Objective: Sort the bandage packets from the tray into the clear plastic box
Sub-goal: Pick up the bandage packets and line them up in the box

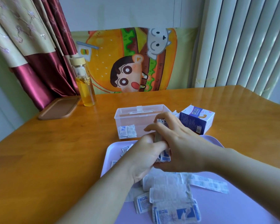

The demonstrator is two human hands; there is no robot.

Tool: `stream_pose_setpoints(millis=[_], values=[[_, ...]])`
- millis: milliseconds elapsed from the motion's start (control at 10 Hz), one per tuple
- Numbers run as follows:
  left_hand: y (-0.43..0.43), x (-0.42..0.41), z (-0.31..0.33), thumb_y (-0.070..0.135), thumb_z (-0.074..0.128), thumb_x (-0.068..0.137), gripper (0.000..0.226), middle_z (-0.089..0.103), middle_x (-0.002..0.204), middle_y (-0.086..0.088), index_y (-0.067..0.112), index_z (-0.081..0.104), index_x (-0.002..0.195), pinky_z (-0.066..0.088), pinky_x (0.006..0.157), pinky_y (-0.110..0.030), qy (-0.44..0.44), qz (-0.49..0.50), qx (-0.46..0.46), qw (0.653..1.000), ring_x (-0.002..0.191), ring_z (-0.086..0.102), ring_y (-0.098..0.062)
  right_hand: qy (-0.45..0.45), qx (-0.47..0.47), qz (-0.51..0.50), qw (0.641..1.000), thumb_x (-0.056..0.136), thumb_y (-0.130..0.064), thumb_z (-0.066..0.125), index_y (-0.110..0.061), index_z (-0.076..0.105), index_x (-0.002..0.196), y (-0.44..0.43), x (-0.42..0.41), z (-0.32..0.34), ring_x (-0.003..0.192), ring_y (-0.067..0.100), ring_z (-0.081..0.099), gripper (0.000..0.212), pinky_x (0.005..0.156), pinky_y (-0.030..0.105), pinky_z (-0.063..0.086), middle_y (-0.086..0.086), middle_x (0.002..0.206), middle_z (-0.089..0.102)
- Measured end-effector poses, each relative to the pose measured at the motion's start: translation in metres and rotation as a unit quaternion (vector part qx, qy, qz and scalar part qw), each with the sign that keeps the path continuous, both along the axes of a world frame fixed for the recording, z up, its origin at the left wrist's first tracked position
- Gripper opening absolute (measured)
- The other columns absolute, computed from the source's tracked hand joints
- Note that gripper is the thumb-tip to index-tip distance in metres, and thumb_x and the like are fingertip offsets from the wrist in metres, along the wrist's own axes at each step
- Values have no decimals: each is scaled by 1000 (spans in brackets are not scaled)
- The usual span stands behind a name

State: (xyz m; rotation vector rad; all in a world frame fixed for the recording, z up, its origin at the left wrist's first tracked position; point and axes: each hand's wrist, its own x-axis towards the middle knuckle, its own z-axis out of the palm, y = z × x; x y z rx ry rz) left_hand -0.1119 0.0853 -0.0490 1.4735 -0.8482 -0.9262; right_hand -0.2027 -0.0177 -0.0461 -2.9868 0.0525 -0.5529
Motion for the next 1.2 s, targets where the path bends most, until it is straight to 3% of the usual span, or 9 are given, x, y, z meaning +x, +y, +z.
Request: stream_pose_setpoints(millis=[100, 300, 500, 600, 700, 800, 1000, 1100, 1200], values=[[2, -4, 7, 2, 41, 97, 19, 49, 67, 5, 16, 55, 92, 35, 56, -20, -21, 6, -13, 1000, 56, 44, -5, -6, -11, -2, 1000, 53, -64, 71, -30, 31, 137, -3, 2, 2, 115, 18, 40, 99, 87, 24, 41, 1, 131, 30], [3, -2, 10, 2, 41, 97, 32, 45, 65, 5, -7, 50, 126, 31, 53, -19, -75, 14, 3, 997, 53, 41, -4, -35, 7, 1, 999, 60, -46, 65, -27, 37, 136, -5, 8, 2, 97, 20, 43, 83, 76, 27, 44, 2, 113, 37], [1, 2, 11, 3, 41, 97, 32, 44, 62, 7, -11, 48, 125, 31, 48, -13, -58, 17, -21, 998, 36, 42, 4, -59, 29, 14, 998, 60, -58, 59, -28, 36, 137, -10, 13, 7, 92, 13, 41, 86, 74, 18, 39, -4, 105, 32], [0, 9, 10, 2, 43, 96, 23, 41, 60, 4, -5, 58, 113, 26, 42, -14, 33, 38, -39, 998, 38, 36, -1, -53, 200, 44, 977, 60, -51, 76, -38, 30, 138, -17, 15, 17, 105, 4, 50, 91, 92, 23, 45, -12, 115, 45], [1, 21, 9, 2, 48, 93, 16, 43, 56, 6, 9, 59, 83, 17, 42, -17, 108, 18, -41, 993, 44, 28, -6, -32, 391, 37, 919, 77, -21, 73, -28, 48, 127, -27, 15, 32, 91, 6, 63, 56, 86, 26, 50, -4, 105, 63], [1, 29, 13, 1, 45, 92, 17, 43, 60, 3, 5, 61, 92, 15, 42, -17, 108, -25, -16, 994, 45, 25, -6, -12, 386, 20, 922, 87, -9, 63, -17, 67, 93, -32, 20, 41, 69, 9, 61, 11, 72, 25, 48, 4, 81, 70], [-6, 46, 20, 15, 48, 96, 12, 55, 71, 4, 19, 59, 94, 41, 48, -20, -56, 18, -16, 998, 48, 43, -6, -28, 303, -34, 952, 89, -19, 62, -11, 67, 85, -31, 45, 50, 60, 5, 56, 10, 64, 25, 46, 4, 74, 69], [-9, 61, 19, 20, 46, 98, 11, 59, 79, 6, 26, 56, 98, 57, 63, -38, -167, 52, -31, 984, 57, 57, -9, -40, 261, -53, 963, 88, -20, 62, -16, 67, 84, -34, 63, 57, 60, 8, 55, 8, 65, 29, 48, 2, 72, 67], [-10, 75, 20, 25, 44, 98, 11, 60, 76, 6, 23, 54, 98, 55, 64, -41, -244, 77, -41, 966, 57, 62, -10, -52, 255, -59, 964, 89, -19, 61, -19, 65, 84, -37, 79, 61, 53, -1, 51, 7, 52, 14, 42, -10, 63, 61]])
